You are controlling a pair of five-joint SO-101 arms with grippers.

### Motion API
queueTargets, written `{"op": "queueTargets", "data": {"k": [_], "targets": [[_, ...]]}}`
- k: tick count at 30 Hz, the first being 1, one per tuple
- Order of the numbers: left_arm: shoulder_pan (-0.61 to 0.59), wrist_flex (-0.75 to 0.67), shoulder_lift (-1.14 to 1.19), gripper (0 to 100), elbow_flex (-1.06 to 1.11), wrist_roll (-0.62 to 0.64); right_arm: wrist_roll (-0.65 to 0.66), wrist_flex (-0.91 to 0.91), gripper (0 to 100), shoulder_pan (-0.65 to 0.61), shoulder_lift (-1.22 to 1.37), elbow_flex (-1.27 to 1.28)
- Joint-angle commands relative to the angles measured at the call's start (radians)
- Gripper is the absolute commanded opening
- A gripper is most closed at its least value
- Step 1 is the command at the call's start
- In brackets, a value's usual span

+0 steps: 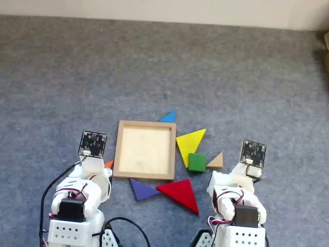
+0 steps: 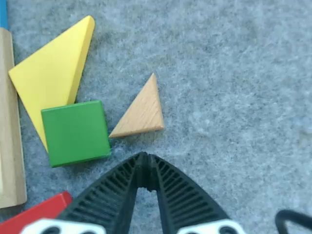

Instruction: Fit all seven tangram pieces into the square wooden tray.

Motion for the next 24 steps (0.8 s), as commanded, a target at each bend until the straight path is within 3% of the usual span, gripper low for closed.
{"op": "queueTargets", "data": {"k": [1, 19, 24], "targets": [[-0.004, 0.005, 0.001, 1, 0.021, 0.009, 0.011, 0.007, 0.5, 0.008, -0.019, 0.125], [-0.004, 0.005, 0.001, 1, 0.021, 0.009, 0.011, 0.008, 0.5, 0.018, -0.019, 0.117], [-0.004, 0.005, 0.001, 1, 0.021, 0.009, 0.011, -0.016, 0.5, 0.134, -0.019, 0.024]]}}
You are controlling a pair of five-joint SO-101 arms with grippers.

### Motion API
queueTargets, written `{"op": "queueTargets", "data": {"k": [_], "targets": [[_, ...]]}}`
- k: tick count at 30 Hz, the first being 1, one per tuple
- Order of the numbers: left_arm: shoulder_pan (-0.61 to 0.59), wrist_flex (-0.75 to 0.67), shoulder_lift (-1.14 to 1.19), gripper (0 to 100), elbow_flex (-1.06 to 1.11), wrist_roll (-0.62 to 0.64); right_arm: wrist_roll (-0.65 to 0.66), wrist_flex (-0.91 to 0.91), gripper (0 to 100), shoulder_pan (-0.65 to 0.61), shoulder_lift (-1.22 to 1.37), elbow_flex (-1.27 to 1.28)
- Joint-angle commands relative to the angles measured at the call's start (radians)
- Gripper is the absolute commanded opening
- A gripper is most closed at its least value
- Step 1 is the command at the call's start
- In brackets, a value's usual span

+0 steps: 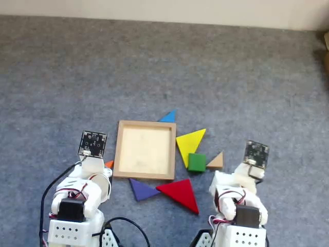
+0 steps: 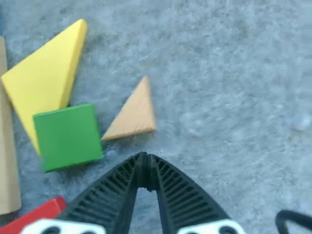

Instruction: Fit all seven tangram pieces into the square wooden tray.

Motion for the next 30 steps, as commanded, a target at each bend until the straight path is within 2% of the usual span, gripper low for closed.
{"op": "queueTargets", "data": {"k": [1, 10, 15, 21, 25, 30], "targets": [[-0.004, 0.005, 0.001, 1, 0.021, 0.009, 0.009, -0.018, 0.5, 0.096, -0.019, -0.007], [-0.004, 0.005, 0.001, 1, 0.021, 0.009, 0.003, -0.007, 0.5, 0.117, -0.015, -0.252], [-0.004, 0.005, 0.001, 1, 0.021, 0.009, 0.002, 0.093, 0.5, 0.116, 0.016, -0.441], [-0.004, 0.005, 0.001, 1, 0.021, 0.009, 0.003, 0.154, 0.5, 0.111, 0.335, -0.67], [-0.004, 0.005, 0.001, 1, 0.021, 0.009, 0.006, 0.183, 0.5, 0.05, 0.59, -0.796], [-0.004, 0.005, 0.001, 1, 0.021, 0.009, 0.011, 0.122, 0.9, -0.005, 0.769, -0.868]]}}
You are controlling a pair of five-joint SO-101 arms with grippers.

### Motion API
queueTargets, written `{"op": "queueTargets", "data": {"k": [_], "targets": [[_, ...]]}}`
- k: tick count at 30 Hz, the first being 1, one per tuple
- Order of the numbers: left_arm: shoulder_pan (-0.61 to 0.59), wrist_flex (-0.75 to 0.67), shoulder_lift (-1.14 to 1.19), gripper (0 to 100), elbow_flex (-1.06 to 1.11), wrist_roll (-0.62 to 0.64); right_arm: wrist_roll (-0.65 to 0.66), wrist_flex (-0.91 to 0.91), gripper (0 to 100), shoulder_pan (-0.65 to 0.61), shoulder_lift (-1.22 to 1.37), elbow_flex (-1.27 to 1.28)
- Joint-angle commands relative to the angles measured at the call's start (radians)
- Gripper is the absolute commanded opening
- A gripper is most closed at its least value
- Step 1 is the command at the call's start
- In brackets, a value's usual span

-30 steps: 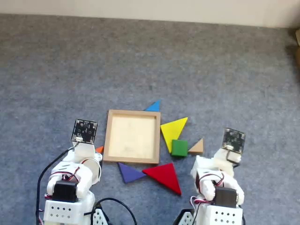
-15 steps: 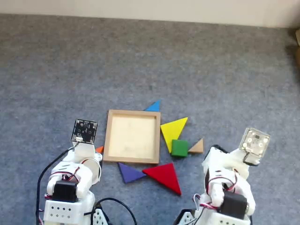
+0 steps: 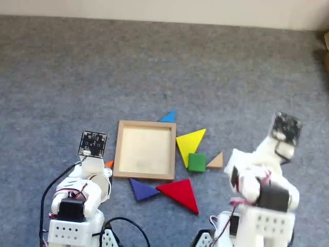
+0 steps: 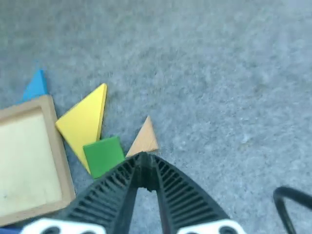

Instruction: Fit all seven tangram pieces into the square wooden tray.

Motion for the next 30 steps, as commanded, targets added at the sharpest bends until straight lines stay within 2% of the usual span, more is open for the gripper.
{"op": "queueTargets", "data": {"k": [1, 13, 15, 20, 26, 30], "targets": [[-0.004, 0.005, 0.001, 1, 0.021, 0.009, 0.011, -0.074, 0.9, -0.047, 0.105, -0.084], [-0.004, 0.005, 0.001, 1, 0.021, 0.009, 0.011, -0.208, 2.2, -0.348, 0.272, -0.091], [-0.004, 0.005, 0.001, 1, 0.021, 0.009, 0.011, -0.209, 8.0, -0.398, 0.325, -0.093], [-0.004, 0.005, 0.001, 1, 0.021, 0.009, 0.003, -0.173, 30.4, -0.533, 0.427, -0.091], [-0.004, 0.005, 0.001, 1, 0.021, 0.009, 0.009, -0.054, 32.4, -0.705, 0.458, -0.091], [-0.004, 0.005, 0.001, 1, 0.021, 0.009, 0.011, -0.041, 32.4, -0.831, 0.46, -0.087]]}}
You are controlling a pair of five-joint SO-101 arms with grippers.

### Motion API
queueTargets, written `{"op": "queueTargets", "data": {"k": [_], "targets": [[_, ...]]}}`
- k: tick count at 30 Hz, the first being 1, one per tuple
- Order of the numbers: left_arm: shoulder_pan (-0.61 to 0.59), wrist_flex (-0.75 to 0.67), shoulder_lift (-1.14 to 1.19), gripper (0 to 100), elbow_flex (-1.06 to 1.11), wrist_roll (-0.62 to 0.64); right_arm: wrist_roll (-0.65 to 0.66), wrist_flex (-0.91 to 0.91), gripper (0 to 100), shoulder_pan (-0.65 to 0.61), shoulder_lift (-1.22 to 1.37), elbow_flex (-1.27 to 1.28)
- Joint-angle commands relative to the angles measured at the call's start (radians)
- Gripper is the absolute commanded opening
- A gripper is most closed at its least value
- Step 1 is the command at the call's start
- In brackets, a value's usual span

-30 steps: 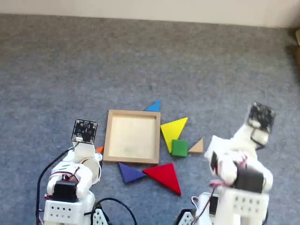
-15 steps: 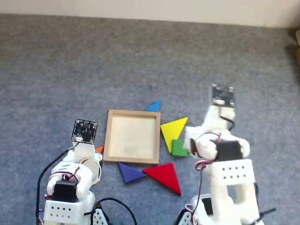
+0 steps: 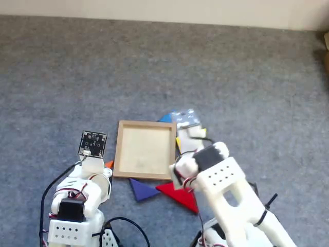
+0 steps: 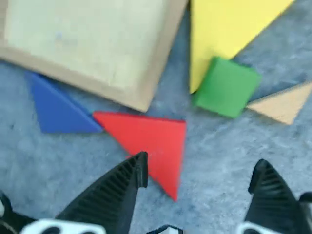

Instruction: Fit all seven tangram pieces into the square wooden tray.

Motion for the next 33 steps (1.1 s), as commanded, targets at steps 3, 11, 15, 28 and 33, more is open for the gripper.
{"op": "queueTargets", "data": {"k": [3, 11, 15, 28, 33], "targets": [[-0.004, 0.005, 0.001, 1, 0.021, 0.009, 0.058, 0.007, 32.4, -0.183, 0.008, -0.058], [-0.004, 0.005, 0.001, 1, 0.021, 0.009, 0.16, -0.159, 32.4, -0.222, 0.01, 0.105], [-0.004, 0.005, 0.001, 1, 0.021, 0.009, 0.196, -0.257, 32.4, -0.222, 0.01, 0.202], [-0.004, 0.005, 0.001, 1, 0.021, 0.009, 0.199, -0.346, 32.4, -0.217, 0.059, 0.275], [-0.004, 0.005, 0.001, 1, 0.021, 0.009, 0.199, -0.358, 32.4, -0.216, 0.219, 0.274]]}}
